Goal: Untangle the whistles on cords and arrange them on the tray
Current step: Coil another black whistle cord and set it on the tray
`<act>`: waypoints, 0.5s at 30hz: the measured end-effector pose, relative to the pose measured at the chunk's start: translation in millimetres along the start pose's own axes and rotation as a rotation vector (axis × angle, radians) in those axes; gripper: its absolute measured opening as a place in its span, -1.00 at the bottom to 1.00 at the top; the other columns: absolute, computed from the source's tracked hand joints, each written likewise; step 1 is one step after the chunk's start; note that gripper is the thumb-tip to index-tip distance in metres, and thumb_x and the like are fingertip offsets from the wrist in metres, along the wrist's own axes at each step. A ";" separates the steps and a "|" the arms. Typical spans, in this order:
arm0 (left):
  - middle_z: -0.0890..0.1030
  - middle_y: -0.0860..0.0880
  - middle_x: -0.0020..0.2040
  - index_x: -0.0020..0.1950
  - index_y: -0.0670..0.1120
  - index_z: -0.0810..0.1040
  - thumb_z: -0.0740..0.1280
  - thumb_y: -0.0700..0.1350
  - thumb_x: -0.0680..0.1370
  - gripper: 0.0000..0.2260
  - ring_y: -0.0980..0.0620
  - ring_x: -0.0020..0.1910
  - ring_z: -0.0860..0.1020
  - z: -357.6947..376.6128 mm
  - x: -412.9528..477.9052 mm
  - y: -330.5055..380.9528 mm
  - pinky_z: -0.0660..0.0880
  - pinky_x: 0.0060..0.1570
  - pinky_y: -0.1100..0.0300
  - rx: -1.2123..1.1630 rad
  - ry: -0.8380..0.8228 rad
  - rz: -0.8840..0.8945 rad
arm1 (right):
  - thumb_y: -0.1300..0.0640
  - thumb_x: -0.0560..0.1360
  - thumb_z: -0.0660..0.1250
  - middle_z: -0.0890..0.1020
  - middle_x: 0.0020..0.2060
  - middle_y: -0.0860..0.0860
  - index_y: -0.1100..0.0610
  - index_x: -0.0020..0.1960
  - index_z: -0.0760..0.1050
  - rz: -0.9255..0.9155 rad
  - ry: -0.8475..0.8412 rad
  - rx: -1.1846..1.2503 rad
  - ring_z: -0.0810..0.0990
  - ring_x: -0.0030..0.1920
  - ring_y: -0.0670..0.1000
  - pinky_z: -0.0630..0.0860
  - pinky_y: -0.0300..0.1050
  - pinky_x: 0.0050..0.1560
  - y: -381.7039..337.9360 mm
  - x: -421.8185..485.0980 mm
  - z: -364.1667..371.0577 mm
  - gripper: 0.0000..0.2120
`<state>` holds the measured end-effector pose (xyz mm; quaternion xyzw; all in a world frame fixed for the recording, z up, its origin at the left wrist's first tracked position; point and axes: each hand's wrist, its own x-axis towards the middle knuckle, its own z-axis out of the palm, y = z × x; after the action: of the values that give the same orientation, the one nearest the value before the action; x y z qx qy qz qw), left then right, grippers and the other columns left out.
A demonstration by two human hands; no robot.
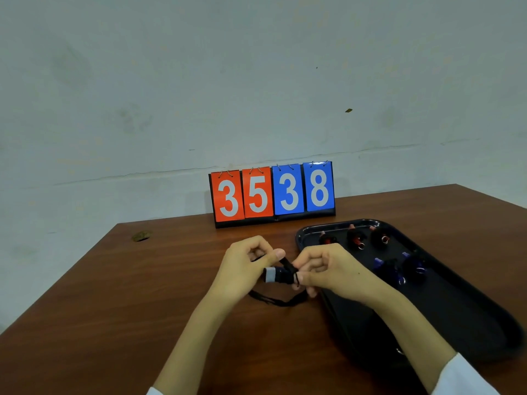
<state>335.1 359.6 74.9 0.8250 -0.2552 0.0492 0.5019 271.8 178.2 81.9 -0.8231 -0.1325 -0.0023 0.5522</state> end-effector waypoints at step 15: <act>0.37 0.08 -0.55 -0.26 -0.11 0.47 0.11 -0.02 0.63 -0.67 0.22 -0.58 0.30 33.3 -11.5 7.7 0.25 -0.52 0.40 -0.195 -0.063 -0.007 | 0.28 0.47 0.33 0.65 -0.28 0.03 0.12 -0.08 0.50 -0.026 0.434 0.083 0.56 -0.40 -0.09 0.54 -0.23 -0.37 3.4 5.7 1.1 -0.91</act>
<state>315.8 332.6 60.8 0.7743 -0.2716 -0.0038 0.5716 277.9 179.2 79.2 -0.7782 -0.0212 -0.1810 0.6010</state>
